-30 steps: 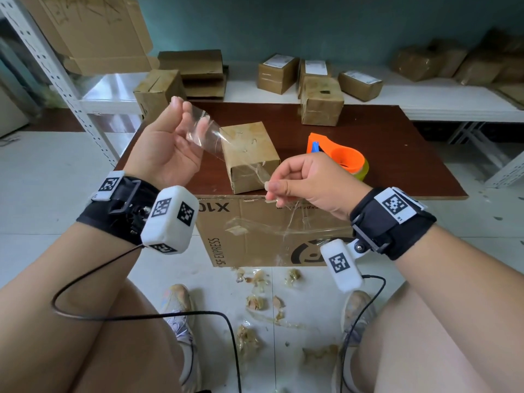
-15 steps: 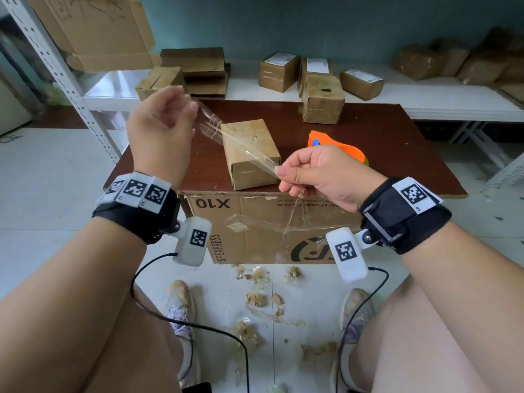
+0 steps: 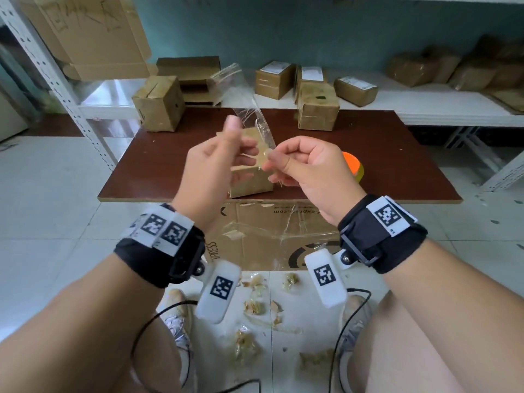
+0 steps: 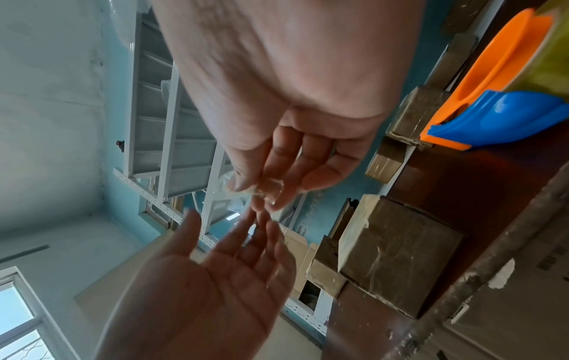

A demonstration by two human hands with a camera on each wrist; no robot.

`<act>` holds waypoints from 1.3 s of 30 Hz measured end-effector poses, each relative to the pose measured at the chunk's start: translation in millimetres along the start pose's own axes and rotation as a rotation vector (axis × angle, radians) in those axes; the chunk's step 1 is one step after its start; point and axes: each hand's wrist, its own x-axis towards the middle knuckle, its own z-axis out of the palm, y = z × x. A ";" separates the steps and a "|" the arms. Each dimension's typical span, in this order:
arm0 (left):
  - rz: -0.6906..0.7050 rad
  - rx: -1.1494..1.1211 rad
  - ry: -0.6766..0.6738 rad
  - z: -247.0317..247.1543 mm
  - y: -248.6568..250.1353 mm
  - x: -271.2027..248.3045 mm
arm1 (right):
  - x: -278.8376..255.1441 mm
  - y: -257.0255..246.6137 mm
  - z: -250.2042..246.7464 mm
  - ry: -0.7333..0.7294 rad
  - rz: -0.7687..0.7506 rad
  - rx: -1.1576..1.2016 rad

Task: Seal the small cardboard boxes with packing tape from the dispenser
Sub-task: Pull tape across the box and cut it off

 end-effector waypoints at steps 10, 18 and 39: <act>0.173 0.020 0.008 3.0 -10.9 4.4 | 3.2 10.6 8.4 0.005 0.009 -0.210; 0.111 0.063 -0.151 -9.4 -9.8 11.3 | 4.3 -0.7 8.7 -0.019 0.005 -0.004; 0.096 0.203 -0.182 -17.5 -9.1 7.2 | 9.1 2.5 10.0 -0.104 0.145 0.128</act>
